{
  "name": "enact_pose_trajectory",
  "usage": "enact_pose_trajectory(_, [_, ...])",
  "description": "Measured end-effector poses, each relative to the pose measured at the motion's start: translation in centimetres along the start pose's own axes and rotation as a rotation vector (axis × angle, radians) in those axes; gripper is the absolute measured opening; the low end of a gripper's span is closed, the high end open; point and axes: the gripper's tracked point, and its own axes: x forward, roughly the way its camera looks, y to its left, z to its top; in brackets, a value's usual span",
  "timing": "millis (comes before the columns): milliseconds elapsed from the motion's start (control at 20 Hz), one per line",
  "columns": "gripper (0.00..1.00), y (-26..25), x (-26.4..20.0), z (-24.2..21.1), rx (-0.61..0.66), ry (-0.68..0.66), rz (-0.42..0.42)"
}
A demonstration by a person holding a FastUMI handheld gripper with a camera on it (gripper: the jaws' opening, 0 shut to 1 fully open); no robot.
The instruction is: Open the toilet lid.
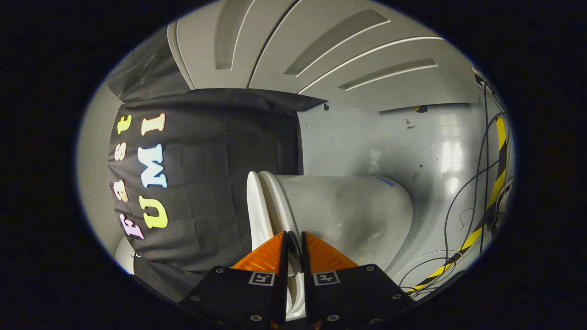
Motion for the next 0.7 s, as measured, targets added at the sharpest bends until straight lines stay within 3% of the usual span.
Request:
enact_pose_trajectory(300, [0.0,0.7,-0.1,0.1,-0.069,-0.036,-0.011])
enact_pose_trajectory(500, [0.0,1.4,-0.6,0.0,-0.22,-0.04,-0.069])
enact_pose_trajectory(700, [0.0,3.9,-1.6,-0.1,-0.39,-0.069,-0.068])
